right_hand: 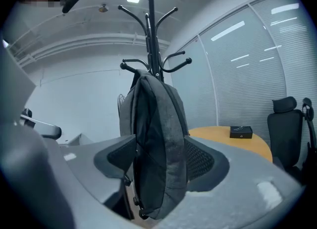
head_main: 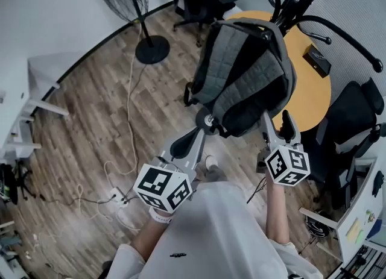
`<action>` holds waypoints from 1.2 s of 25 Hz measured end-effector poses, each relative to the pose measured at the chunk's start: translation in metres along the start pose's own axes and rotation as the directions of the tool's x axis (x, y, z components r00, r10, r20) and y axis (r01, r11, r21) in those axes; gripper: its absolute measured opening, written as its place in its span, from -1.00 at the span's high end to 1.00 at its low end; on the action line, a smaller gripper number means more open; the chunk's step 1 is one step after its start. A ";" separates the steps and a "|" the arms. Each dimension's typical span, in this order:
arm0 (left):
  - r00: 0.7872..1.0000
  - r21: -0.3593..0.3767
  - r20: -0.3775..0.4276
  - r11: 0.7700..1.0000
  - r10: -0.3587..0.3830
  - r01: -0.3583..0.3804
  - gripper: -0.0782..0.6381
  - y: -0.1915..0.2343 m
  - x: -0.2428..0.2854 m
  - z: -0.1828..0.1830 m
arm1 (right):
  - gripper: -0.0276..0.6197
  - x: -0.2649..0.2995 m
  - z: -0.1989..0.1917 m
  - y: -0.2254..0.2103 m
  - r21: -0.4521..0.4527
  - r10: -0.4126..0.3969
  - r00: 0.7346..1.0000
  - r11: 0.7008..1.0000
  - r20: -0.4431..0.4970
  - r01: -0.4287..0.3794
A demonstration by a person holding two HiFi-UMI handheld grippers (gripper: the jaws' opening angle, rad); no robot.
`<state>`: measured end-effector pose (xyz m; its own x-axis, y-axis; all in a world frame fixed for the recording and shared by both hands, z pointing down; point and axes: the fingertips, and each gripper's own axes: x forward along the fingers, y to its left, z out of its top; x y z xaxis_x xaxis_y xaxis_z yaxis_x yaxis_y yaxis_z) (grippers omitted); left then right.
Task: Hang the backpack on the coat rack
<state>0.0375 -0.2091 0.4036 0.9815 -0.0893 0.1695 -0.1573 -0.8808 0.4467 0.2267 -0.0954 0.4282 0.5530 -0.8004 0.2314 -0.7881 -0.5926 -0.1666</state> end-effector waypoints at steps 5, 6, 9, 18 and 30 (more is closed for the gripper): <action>0.999 -0.007 0.014 1.000 0.031 -0.031 0.73 0.014 -0.020 0.000 | 0.00 -0.008 -0.003 0.044 -0.076 0.065 0.998 0.995 -0.007 -0.065; 0.999 -0.008 0.019 0.999 0.039 -0.039 0.73 0.018 -0.025 0.000 | 0.00 -0.009 -0.005 0.055 -0.089 0.086 0.996 0.992 -0.013 -0.086; 0.997 -0.006 0.035 0.998 0.065 -0.065 0.73 0.030 -0.041 0.004 | 0.00 -0.009 -0.010 0.086 -0.112 0.146 0.989 0.982 -0.029 -0.149; 0.987 0.016 0.081 0.990 0.141 -0.143 0.73 0.063 -0.091 0.011 | 0.11 -0.015 -0.014 0.162 -0.151 0.289 0.957 0.945 -0.030 -0.290; 0.957 0.068 0.164 0.965 0.241 -0.254 0.73 0.089 -0.140 0.024 | 0.72 -0.023 -0.004 0.217 -0.191 0.416 0.909 0.893 0.011 -0.407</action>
<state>-0.1114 -0.2859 0.3989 0.9190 -0.3736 0.1258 -0.3939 -0.8585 0.3282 0.0415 -0.2053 0.3904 0.1774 -0.9754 0.1309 -0.9807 -0.1864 -0.0597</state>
